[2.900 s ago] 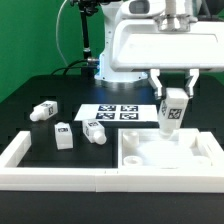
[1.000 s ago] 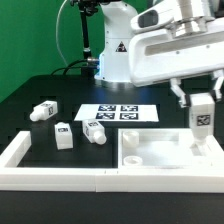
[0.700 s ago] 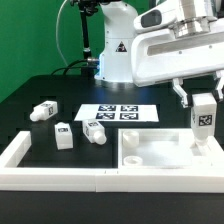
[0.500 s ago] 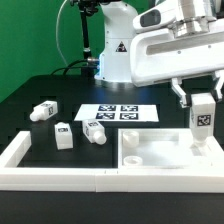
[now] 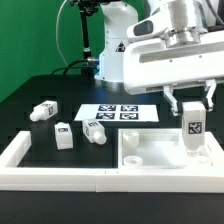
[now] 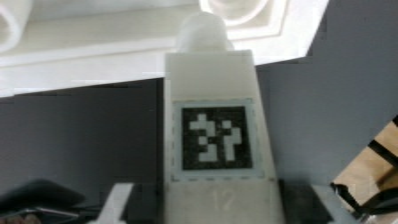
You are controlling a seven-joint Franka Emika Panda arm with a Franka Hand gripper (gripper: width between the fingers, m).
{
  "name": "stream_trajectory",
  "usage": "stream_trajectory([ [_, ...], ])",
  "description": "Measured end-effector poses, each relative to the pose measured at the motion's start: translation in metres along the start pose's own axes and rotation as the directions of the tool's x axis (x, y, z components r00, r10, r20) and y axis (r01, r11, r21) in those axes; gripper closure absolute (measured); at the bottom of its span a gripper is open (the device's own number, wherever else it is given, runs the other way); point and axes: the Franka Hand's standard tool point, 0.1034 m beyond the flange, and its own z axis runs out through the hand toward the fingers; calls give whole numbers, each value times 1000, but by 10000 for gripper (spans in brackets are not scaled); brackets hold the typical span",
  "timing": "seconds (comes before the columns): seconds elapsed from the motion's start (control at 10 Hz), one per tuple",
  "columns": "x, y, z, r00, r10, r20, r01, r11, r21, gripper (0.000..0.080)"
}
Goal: Assemble one leg
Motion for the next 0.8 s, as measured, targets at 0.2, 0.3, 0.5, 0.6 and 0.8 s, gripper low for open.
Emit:
stream_trajectory([
  [0.2,-7,-9,3,1000,0,27,0,1000,1,512],
  [0.3,-7,-12,2,1000,-6,27,6,1000,1,512],
  [0.5,-9,-15,1,1000,-3,24,3,1000,-1,512],
  [0.6,-10,-15,0,1000,-5,19,5,1000,-1,512],
  [0.8,-11,-11,4,1000,-1,21,1,1000,-6,512],
])
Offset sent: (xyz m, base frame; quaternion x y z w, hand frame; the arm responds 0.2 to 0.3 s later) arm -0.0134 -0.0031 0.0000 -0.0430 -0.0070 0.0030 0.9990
